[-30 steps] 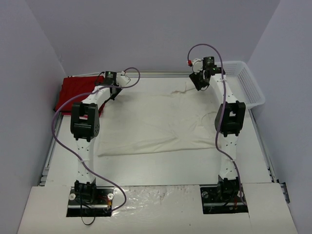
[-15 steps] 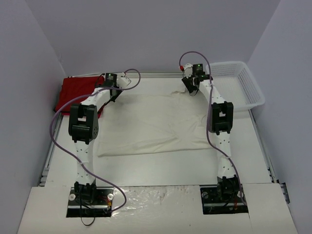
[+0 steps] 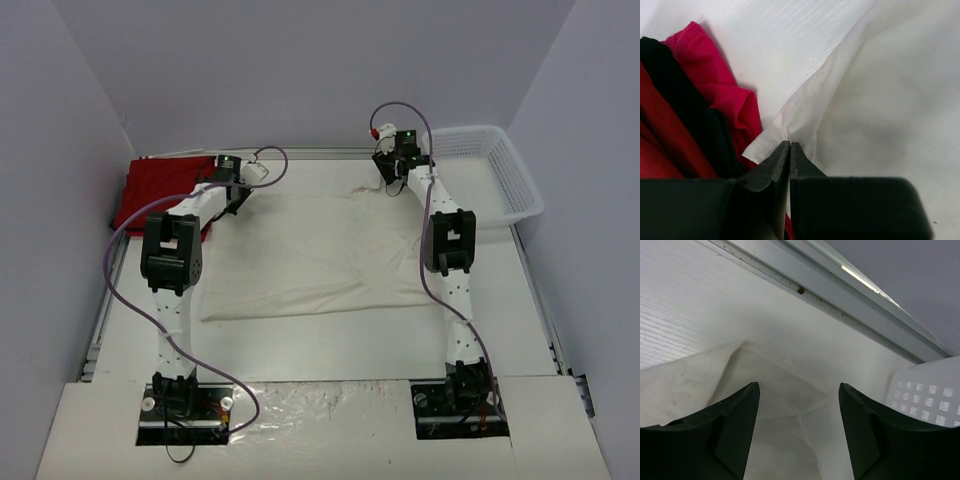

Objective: Fold and stack the t-shirts
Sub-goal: Grap the side of the flattened tshirt furthest away from the robot with both arms

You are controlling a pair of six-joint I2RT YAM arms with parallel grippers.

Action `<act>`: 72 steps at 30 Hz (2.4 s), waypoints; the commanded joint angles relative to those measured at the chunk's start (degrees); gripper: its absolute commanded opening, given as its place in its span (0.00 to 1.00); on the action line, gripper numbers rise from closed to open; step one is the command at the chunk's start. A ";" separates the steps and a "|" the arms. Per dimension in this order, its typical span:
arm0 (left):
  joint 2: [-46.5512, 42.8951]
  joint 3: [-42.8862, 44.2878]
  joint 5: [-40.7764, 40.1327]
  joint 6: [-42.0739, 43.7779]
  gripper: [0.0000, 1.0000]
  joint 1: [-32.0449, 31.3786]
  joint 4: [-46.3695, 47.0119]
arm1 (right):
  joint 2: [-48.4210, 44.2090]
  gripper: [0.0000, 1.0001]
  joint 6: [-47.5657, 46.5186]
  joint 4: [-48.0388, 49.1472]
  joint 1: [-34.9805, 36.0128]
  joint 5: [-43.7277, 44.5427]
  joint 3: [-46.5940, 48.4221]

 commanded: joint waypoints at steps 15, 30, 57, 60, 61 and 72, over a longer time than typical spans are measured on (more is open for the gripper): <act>-5.58 1.24 0.92 -1.75 0.02 -1.35 -1.90 | 4.84 0.58 4.54 2.54 -0.67 0.42 5.01; -3.91 3.08 2.24 -1.66 0.02 -2.05 -4.02 | 2.29 0.50 8.85 -2.11 -4.45 -6.43 -1.67; -1.89 3.26 2.76 -1.66 0.02 -2.05 -4.72 | 4.66 0.54 13.76 -6.68 -5.77 -15.05 3.86; -1.62 3.17 2.41 -1.31 0.02 -1.97 -4.81 | 5.71 0.51 14.73 -6.69 -5.86 -15.75 3.51; -1.54 3.43 2.15 -1.22 0.02 -2.05 -4.81 | 5.81 0.50 14.91 -6.68 -5.86 -15.93 3.34; 0.40 5.02 2.41 -1.48 0.02 -2.05 -5.77 | 7.30 0.29 14.47 -7.21 -6.12 -19.44 0.97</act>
